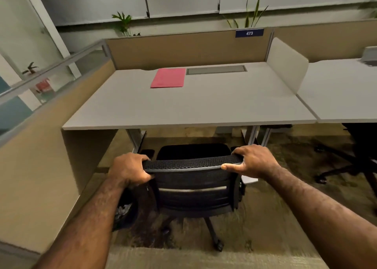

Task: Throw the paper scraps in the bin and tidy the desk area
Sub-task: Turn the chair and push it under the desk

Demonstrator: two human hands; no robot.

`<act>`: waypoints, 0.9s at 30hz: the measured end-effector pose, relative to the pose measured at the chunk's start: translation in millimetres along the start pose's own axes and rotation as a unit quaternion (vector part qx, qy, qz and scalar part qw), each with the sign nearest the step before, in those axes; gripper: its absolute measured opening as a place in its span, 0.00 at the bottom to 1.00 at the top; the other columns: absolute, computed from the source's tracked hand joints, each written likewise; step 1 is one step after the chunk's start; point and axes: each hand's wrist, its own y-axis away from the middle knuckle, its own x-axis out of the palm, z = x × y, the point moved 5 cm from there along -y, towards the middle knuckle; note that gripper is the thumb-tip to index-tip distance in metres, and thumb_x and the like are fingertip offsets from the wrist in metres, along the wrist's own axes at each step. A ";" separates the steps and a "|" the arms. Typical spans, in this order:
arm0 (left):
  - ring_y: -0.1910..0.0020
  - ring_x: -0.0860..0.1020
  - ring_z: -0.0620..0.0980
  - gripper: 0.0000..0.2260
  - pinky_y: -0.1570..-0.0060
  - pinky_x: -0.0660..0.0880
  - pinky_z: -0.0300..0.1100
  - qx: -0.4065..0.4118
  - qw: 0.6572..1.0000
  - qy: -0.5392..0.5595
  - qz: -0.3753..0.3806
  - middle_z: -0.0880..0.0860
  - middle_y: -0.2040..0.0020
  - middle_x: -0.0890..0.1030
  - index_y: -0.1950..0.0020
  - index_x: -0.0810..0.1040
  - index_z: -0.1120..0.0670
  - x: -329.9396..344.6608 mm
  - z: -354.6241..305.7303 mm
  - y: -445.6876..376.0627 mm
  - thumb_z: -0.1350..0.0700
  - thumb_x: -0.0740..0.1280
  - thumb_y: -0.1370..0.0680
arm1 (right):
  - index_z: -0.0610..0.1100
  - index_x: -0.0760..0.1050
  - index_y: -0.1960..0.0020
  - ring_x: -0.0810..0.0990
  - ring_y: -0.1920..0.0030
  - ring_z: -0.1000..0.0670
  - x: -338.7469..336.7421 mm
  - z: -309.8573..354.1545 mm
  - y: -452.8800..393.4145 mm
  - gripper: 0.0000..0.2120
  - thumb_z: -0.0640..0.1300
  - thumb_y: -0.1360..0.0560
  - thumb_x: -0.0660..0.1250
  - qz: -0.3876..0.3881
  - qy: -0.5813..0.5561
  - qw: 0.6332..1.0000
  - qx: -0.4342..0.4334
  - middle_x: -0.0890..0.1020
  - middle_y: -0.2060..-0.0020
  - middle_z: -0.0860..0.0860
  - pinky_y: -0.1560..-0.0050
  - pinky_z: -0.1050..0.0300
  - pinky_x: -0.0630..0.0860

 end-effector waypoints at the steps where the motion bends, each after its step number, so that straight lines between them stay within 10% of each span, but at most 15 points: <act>1: 0.55 0.80 0.46 0.23 0.49 0.78 0.43 0.003 1.000 0.002 0.004 0.40 0.55 0.83 0.46 0.79 0.38 -1.5 2.7 -10.0 0.38 0.69 0.40 | 0.52 0.80 0.52 0.78 0.62 0.54 2.1 0.0 -7.6 0.46 0.86 0.41 0.43 0.000 -0.004 1.000 0.009 0.82 0.63 0.57 0.64 0.57 0.73; 8: 0.46 0.79 0.48 0.28 0.44 0.76 0.45 0.022 0.999 0.023 -0.019 0.43 0.44 0.83 0.38 0.77 0.39 -1.3 37.5 -74.6 0.38 0.71 0.38 | 0.55 0.71 0.31 0.73 0.34 0.52 23.8 1.4 -72.8 0.48 0.84 0.36 0.44 0.030 -0.024 0.999 0.033 0.77 0.34 0.56 0.39 0.50 0.72; 12: 0.25 0.61 0.47 0.42 0.26 0.57 0.49 0.068 0.997 -0.006 -0.029 0.46 0.23 0.63 0.24 0.63 0.48 5.2 53.2 -114.4 0.33 0.69 0.33 | 0.52 0.54 0.22 0.56 0.23 0.52 35.8 4.4 -106.5 0.48 0.81 0.31 0.41 0.043 -0.028 0.998 0.033 0.59 0.22 0.54 0.25 0.49 0.57; 17: 0.22 0.37 0.48 0.56 0.24 0.44 0.54 0.123 0.988 -0.044 -0.082 0.48 0.21 0.35 0.22 0.34 0.48 -1.4 61.1 -155.5 0.21 0.58 0.37 | 0.52 0.35 0.21 0.33 0.23 0.53 40.6 -1.7 -141.3 0.47 0.79 0.29 0.41 -0.010 -0.006 0.999 0.052 0.34 0.22 0.56 0.23 0.49 0.38; 27: 0.22 0.37 0.50 0.42 0.24 0.44 0.58 0.115 0.976 0.045 -0.179 0.50 0.21 0.35 0.23 0.34 0.51 -10.4 72.0 -208.8 0.27 0.43 0.26 | 0.53 0.29 0.23 0.27 0.25 0.53 55.5 -20.8 -201.8 0.45 0.78 0.30 0.36 -0.011 -0.009 0.992 0.129 0.28 0.24 0.56 0.25 0.47 0.31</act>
